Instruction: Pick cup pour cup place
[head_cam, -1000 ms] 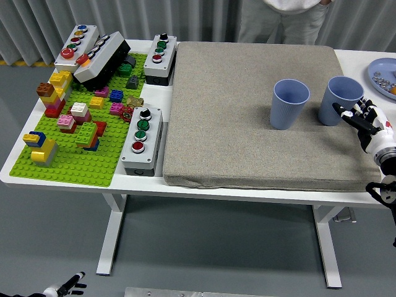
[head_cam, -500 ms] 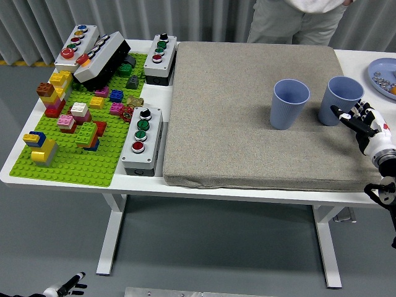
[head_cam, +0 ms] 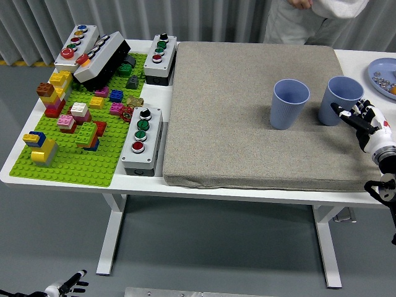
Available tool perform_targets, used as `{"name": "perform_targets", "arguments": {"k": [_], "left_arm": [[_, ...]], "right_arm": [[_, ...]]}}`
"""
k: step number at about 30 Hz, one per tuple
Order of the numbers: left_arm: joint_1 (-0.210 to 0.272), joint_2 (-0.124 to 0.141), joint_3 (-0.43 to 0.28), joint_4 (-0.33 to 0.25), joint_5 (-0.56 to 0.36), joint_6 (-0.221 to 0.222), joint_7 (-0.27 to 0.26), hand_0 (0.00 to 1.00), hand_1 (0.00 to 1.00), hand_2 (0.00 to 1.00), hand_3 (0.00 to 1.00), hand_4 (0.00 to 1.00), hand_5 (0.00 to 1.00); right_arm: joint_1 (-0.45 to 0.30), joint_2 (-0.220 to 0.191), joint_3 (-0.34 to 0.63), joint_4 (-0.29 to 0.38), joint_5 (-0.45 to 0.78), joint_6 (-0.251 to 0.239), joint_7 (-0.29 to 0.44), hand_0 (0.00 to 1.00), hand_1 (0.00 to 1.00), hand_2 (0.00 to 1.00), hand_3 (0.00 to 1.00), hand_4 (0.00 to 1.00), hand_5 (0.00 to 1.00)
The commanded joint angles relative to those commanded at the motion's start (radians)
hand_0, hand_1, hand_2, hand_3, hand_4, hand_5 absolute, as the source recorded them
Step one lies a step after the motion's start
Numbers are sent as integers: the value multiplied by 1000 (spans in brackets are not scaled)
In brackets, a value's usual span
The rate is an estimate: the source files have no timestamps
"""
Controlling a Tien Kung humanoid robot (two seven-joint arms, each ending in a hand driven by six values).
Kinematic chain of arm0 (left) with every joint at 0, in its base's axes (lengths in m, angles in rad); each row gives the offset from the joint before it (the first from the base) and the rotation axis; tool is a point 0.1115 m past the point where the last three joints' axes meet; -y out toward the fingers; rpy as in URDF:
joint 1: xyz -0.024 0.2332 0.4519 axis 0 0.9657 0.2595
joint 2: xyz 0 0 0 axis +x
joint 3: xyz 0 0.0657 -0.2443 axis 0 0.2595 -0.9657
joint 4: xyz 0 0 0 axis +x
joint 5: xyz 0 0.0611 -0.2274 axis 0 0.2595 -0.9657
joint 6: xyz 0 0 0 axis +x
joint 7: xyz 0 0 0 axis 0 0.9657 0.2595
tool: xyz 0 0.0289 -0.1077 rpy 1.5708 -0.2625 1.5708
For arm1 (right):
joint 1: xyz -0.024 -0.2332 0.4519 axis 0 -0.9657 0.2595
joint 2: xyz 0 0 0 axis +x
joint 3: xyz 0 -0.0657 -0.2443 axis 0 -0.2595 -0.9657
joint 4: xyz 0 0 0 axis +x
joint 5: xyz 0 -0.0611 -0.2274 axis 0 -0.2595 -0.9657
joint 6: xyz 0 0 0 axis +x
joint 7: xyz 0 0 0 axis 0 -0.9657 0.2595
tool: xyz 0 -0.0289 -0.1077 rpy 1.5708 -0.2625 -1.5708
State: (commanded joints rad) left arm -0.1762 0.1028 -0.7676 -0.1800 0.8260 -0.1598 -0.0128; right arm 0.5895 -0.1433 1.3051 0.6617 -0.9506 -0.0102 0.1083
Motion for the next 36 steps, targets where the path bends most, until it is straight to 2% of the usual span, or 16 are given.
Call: {"name": "perform_targets", "arguments": {"k": [36], "left_arm": [[-3, -2, 18, 0, -8, -1, -1, 854, 833, 848, 760, 631, 980]], "right_arm": [[19, 14, -8, -25, 1, -3, 2, 978, 937, 998, 903, 835, 419]]}}
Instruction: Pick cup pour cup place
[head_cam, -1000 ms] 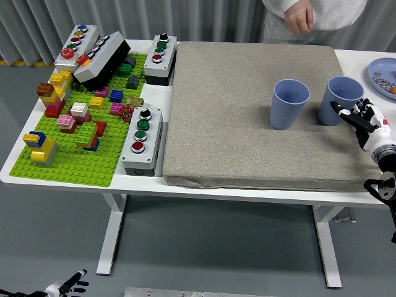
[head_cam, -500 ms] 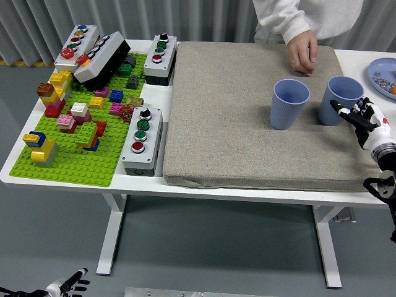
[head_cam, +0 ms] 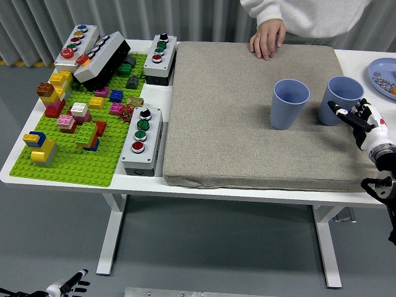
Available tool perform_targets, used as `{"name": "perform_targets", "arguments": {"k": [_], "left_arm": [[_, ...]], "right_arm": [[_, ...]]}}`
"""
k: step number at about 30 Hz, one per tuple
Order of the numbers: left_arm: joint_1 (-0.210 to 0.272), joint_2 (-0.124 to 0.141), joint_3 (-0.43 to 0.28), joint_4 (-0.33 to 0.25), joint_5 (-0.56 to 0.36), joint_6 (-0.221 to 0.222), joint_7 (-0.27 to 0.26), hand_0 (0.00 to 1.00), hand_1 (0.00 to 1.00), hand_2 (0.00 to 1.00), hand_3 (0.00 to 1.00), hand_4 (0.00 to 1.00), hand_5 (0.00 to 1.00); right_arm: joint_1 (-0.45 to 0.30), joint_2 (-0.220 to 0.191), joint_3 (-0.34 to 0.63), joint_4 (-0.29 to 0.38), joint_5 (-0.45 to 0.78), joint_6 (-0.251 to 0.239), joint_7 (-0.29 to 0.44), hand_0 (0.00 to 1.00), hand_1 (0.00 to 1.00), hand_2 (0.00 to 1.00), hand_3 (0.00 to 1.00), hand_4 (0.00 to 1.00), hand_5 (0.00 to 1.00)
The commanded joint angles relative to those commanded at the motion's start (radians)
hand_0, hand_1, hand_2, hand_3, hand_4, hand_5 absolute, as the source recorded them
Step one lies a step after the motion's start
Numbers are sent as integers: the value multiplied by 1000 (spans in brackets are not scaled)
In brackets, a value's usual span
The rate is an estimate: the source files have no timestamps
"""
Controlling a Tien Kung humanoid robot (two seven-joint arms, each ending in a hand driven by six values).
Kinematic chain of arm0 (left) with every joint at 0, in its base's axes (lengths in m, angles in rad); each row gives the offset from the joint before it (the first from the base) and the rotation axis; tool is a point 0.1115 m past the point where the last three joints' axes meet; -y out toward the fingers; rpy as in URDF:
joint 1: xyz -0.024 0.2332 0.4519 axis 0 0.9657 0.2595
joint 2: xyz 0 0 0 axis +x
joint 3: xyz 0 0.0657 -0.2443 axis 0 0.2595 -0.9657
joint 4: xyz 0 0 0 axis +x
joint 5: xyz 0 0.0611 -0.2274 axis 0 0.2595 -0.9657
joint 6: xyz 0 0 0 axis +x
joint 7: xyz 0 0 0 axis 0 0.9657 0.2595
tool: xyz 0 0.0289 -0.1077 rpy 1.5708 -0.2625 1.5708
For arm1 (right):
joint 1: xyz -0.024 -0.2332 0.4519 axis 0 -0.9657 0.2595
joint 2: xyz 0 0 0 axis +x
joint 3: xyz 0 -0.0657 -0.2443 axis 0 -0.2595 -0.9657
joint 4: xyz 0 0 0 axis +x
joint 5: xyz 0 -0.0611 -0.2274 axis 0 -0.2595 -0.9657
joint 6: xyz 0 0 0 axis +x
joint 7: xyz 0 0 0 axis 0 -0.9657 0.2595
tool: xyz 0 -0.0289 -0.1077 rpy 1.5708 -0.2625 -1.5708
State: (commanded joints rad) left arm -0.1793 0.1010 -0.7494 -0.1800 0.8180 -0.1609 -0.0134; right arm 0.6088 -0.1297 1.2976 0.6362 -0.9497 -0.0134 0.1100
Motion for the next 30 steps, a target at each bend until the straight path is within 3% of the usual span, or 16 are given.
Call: {"name": "perform_targets", "arguments": {"k": [30], "left_arm": [[-8, -1, 17, 0, -13, 0, -5, 858, 835, 847, 759, 633, 980]], "right_arm": [[26, 2, -6, -24, -15, 9, -4, 979, 940, 998, 976, 841, 390]]}}
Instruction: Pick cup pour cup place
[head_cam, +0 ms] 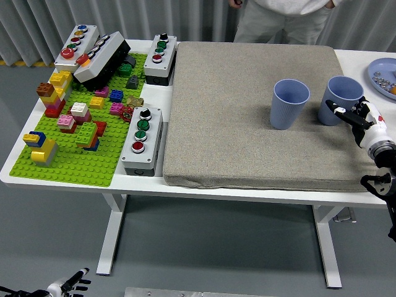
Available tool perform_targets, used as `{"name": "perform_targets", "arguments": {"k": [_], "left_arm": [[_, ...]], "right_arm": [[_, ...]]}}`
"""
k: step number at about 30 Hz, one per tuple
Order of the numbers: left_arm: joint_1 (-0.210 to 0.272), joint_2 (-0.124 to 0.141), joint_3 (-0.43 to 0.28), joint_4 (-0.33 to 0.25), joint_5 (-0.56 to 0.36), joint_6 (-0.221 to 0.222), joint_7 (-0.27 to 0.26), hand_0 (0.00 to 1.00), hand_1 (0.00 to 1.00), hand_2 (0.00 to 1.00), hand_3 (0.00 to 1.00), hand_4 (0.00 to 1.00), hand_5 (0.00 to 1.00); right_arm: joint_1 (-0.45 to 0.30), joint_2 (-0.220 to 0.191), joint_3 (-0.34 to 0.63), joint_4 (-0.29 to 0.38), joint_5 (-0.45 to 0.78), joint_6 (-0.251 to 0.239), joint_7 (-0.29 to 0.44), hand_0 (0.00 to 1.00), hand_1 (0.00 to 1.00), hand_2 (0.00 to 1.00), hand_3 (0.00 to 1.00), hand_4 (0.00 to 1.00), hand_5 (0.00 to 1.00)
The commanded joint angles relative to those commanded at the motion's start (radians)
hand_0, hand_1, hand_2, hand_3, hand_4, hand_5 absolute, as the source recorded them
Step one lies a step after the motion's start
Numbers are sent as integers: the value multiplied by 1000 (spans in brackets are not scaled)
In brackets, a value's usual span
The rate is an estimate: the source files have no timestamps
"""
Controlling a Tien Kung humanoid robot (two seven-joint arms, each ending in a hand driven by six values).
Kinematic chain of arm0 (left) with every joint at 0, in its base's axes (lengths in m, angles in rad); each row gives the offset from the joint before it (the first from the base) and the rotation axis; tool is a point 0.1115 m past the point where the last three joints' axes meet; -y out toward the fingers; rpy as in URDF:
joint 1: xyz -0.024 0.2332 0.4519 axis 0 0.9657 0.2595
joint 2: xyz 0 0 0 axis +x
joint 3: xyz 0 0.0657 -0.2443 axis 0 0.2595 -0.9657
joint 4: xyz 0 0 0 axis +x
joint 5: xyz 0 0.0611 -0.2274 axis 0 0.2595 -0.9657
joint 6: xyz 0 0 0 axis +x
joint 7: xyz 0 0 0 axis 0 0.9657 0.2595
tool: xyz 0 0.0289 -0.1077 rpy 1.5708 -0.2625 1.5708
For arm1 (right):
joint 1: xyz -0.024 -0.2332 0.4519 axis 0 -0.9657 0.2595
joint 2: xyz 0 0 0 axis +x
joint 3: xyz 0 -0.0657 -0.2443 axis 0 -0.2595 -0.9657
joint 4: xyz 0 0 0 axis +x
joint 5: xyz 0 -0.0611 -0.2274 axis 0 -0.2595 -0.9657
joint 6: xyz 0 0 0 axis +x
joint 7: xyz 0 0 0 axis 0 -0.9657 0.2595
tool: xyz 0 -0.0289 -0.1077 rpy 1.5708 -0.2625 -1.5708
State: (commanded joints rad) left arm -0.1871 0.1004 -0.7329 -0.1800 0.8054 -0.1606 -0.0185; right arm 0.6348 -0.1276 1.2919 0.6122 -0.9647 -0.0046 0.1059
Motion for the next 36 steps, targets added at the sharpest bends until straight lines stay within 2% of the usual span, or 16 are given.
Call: {"name": "perform_targets", "arguments": {"k": [26, 27, 32, 33, 36], "left_arm": [[1, 1, 27, 0, -20, 1, -5, 858, 835, 847, 758, 633, 978], [2, 1, 28, 0, -21, 1, -6, 858, 835, 847, 757, 634, 980], [1, 1, 29, 0, -22, 1, -6, 858, 835, 847, 757, 634, 980], [0, 2, 28, 0, -21, 1, -6, 858, 835, 847, 757, 634, 980], [-1, 2, 29, 0, -23, 1, -6, 858, 835, 847, 757, 634, 980]], "right_arm": [[10, 4, -10, -23, 19, -7, 7, 979, 940, 998, 957, 835, 399], [10, 4, -11, -24, 20, -8, 8, 974, 917, 987, 926, 835, 387], [11, 4, -12, -25, 28, -11, 11, 974, 917, 987, 926, 835, 387], [11, 4, -14, -25, 33, -14, 13, 937, 847, 880, 851, 822, 336], [13, 4, -16, -27, 40, -17, 16, 937, 847, 880, 851, 822, 336]]}}
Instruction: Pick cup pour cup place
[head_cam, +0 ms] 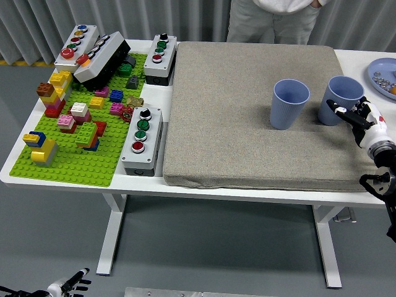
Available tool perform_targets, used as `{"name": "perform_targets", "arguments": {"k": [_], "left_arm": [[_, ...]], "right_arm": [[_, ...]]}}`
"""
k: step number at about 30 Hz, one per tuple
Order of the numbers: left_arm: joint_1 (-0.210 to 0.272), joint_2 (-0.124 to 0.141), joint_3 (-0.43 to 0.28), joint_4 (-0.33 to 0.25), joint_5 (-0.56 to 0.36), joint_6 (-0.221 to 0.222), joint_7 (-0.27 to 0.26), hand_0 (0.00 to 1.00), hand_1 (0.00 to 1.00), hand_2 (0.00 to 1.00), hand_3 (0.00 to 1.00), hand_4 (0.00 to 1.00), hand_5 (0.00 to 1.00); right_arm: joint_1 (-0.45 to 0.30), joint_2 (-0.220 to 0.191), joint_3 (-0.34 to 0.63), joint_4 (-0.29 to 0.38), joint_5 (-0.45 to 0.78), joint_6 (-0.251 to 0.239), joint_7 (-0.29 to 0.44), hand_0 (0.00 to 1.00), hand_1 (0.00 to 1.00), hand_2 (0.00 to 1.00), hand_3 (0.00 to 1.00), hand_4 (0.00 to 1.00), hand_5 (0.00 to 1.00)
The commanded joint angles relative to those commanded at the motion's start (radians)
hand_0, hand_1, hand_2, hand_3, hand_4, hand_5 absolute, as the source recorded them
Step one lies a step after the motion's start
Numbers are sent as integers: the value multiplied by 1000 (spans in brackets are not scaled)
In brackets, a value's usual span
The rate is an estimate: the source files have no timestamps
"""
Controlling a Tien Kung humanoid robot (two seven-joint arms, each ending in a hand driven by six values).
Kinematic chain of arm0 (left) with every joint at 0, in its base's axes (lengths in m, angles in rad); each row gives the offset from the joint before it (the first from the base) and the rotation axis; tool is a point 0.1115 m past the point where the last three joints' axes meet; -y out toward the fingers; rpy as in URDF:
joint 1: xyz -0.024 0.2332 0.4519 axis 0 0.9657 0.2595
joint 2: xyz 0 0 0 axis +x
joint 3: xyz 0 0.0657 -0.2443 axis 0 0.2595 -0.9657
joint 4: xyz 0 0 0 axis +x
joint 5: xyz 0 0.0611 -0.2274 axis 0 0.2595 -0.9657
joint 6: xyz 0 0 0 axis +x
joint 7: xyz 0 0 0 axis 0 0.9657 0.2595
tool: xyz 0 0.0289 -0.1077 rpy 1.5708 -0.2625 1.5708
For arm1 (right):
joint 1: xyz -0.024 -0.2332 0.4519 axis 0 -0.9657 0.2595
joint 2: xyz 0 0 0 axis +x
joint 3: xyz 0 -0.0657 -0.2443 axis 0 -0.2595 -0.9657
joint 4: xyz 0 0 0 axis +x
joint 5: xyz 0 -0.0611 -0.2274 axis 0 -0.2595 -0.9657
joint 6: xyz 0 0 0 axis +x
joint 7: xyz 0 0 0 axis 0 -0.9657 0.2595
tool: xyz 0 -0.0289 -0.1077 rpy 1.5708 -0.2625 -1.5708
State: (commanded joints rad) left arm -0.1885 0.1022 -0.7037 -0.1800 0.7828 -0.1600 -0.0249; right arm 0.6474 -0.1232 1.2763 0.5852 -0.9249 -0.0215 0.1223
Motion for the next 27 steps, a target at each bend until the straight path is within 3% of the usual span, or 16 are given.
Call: {"name": "perform_targets", "arguments": {"k": [2, 3, 14, 15, 20, 21, 27], "left_arm": [[-1, 0, 0, 0, 0, 0, 0, 858, 835, 847, 757, 634, 980], [-1, 0, 1, 0, -1, 0, 0, 858, 835, 847, 757, 634, 980], [-3, 1, -2, 0, -1, 0, 0, 858, 835, 847, 757, 634, 980], [-4, 1, -1, 0, -2, 0, 0, 858, 834, 847, 757, 634, 980], [-4, 1, -1, 0, -2, 0, 0, 858, 834, 847, 757, 634, 980], [-3, 1, -1, 0, -2, 0, 0, 858, 834, 847, 756, 634, 981], [-2, 2, 3, 0, -6, 0, -1, 858, 833, 846, 757, 633, 981]], "right_arm": [[1, 0, -3, -1, 3, 0, 0, 937, 847, 880, 851, 822, 336], [1, 0, -3, -1, 5, -1, 1, 840, 688, 599, 721, 734, 153], [4, 0, -4, -2, 6, -9, 0, 805, 643, 558, 690, 729, 146], [4, 0, -4, -1, 6, -10, 0, 762, 603, 523, 649, 711, 123], [4, 1, -3, 2, 5, -15, 2, 762, 603, 523, 649, 711, 123], [4, 1, -3, 4, 5, -16, 2, 710, 566, 494, 617, 711, 121], [3, 1, -3, 9, 4, -22, 7, 679, 542, 477, 608, 699, 113]]}}
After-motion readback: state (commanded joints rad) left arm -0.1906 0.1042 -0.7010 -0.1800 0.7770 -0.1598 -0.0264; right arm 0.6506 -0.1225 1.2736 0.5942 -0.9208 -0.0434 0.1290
